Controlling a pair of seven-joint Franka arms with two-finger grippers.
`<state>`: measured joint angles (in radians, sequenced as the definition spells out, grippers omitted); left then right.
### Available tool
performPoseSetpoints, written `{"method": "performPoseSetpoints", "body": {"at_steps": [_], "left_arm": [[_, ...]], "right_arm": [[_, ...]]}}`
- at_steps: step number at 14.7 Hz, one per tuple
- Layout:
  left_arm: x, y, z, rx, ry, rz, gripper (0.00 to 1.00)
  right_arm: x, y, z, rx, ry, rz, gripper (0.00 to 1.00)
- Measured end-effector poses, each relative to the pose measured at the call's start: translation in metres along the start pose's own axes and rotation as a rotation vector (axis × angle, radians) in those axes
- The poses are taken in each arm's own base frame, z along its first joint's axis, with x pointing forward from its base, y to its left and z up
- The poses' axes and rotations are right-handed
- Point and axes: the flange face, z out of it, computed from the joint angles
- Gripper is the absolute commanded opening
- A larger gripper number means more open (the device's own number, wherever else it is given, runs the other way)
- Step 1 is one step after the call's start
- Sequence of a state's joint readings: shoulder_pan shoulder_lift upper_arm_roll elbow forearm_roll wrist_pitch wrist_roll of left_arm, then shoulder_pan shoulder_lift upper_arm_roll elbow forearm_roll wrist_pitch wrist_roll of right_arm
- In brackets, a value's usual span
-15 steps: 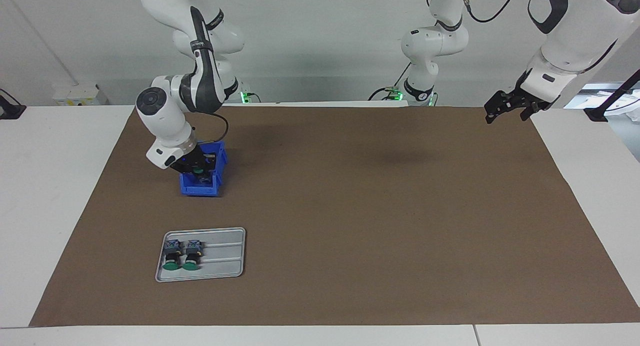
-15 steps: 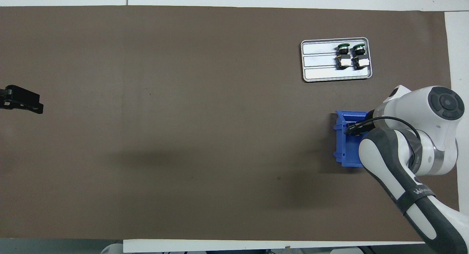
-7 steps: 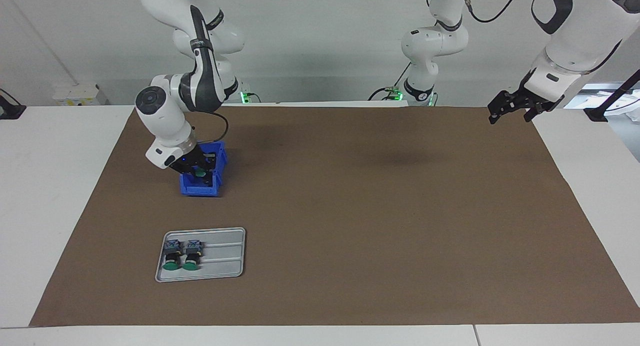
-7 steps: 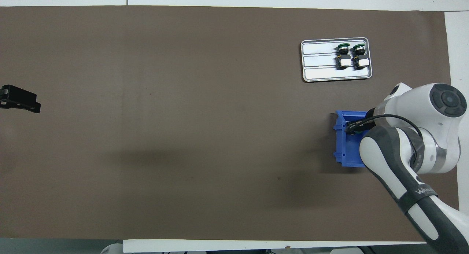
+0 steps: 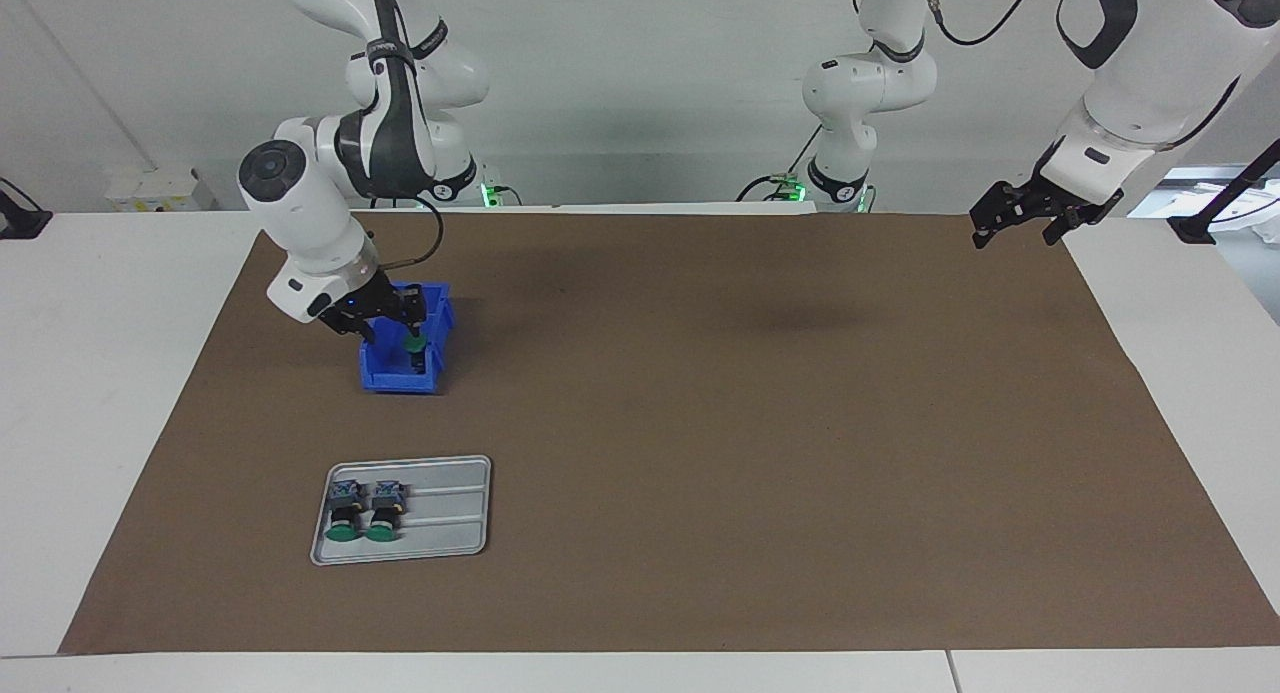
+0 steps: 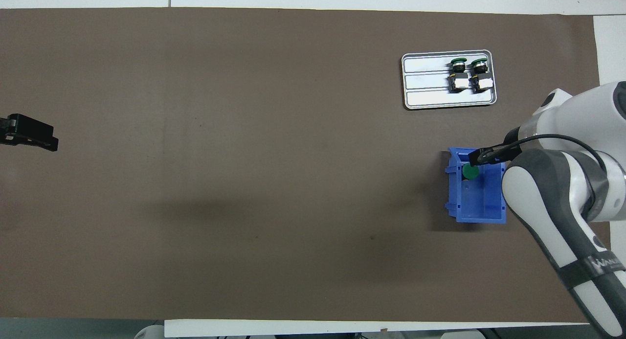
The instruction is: Place and press button with both arms
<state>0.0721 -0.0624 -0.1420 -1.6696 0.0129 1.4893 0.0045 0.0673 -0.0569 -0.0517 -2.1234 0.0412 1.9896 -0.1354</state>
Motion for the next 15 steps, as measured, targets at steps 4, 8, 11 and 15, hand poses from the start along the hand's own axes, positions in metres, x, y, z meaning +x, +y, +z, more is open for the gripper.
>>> {"method": "performPoseSetpoints", "body": {"at_steps": [4,8,11,15], "left_arm": [[0.0,-0.005,0.0,-0.001,0.0,-0.009,1.0],[0.0,-0.005,0.0,-0.001,0.0,-0.009,1.0],[0.0,-0.005,0.0,-0.001,0.0,-0.009,1.0],[0.0,-0.005,0.0,-0.001,0.0,-0.009,1.0]], "right_arm": [[-0.004,0.012,-0.102,0.006,-0.008,0.022,0.99],[-0.003,0.028,-0.185,-0.029,-0.032,0.046,0.99],[0.007,0.037,-0.188,-0.051,-0.033,0.056,0.99],[0.002,0.026,-0.192,-0.059,-0.014,0.042,0.99]]}}
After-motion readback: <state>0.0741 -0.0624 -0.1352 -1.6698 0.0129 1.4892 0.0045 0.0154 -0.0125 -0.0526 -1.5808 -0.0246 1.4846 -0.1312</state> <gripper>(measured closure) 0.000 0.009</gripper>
